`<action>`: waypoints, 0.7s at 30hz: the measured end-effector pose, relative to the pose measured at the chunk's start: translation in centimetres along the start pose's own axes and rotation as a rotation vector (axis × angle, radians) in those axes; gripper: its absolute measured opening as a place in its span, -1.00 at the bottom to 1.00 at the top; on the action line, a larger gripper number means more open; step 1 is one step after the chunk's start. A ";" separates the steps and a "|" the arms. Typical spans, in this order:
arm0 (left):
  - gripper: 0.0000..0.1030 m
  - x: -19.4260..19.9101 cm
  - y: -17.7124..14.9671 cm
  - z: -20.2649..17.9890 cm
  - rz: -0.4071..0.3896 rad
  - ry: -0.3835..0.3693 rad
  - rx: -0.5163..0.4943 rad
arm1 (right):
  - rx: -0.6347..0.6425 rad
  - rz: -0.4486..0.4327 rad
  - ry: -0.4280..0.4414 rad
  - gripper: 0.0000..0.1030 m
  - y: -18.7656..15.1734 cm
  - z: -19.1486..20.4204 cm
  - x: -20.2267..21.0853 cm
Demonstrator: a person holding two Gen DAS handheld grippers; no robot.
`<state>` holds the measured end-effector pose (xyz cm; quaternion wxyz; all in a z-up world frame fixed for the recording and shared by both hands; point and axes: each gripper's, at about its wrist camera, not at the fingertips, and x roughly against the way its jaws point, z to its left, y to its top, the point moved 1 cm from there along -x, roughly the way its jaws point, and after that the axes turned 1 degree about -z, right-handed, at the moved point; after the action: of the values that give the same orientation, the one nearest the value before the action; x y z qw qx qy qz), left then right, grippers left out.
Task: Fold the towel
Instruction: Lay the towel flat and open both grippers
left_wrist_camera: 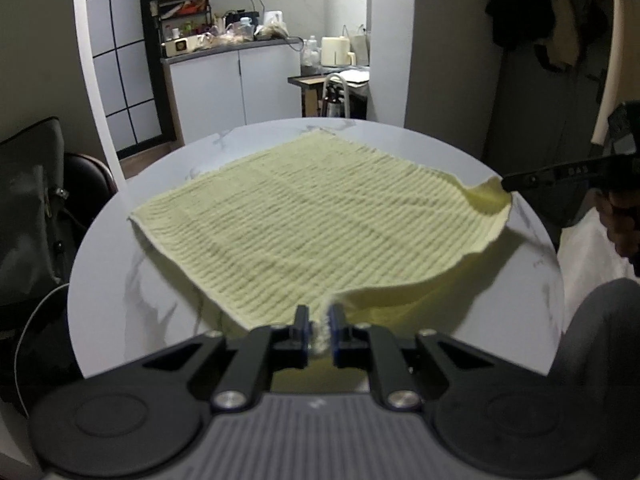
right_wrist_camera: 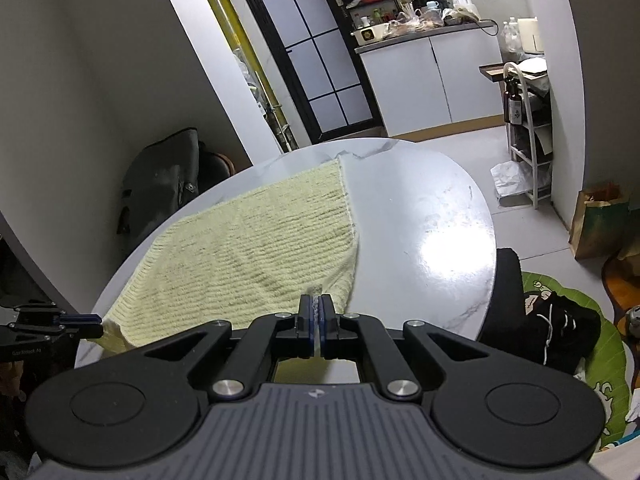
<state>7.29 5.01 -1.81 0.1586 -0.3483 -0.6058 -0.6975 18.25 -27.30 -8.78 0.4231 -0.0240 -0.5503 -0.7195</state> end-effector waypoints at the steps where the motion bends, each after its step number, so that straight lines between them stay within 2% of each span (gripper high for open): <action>1: -0.74 0.0 -0.1 -0.1 0.003 0.000 -0.001 | 0.004 -0.002 -0.008 -0.92 -0.1 0.0 0.0; 6: -0.67 0.4 -1.0 -0.4 0.018 -0.010 0.007 | 0.024 0.013 -0.018 -0.92 -0.7 -0.2 0.0; 11: -0.52 1.0 -1.7 0.1 0.025 -0.017 0.048 | 0.077 0.033 -0.033 -0.91 -1.3 0.0 0.2; 13: -0.39 1.3 -2.1 0.1 0.031 -0.023 0.051 | 0.096 0.036 -0.037 -0.89 -1.6 0.2 0.3; 15: -0.28 1.5 -2.5 0.1 0.034 -0.026 0.052 | 0.116 0.039 -0.043 -0.81 -1.8 0.3 0.5; 18: -0.19 1.6 -3.1 0.1 0.037 -0.033 0.050 | 0.135 0.044 -0.062 -0.59 -2.1 0.4 0.6; 21: -0.11 1.9 -3.8 0.1 0.044 -0.031 0.046 | 0.140 0.040 -0.076 -0.47 -2.3 0.3 1.0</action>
<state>3.53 6.29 -3.26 0.1725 -0.3683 -0.6164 -0.6742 16.03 -27.55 -9.97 0.4168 -0.0326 -0.6142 -0.6693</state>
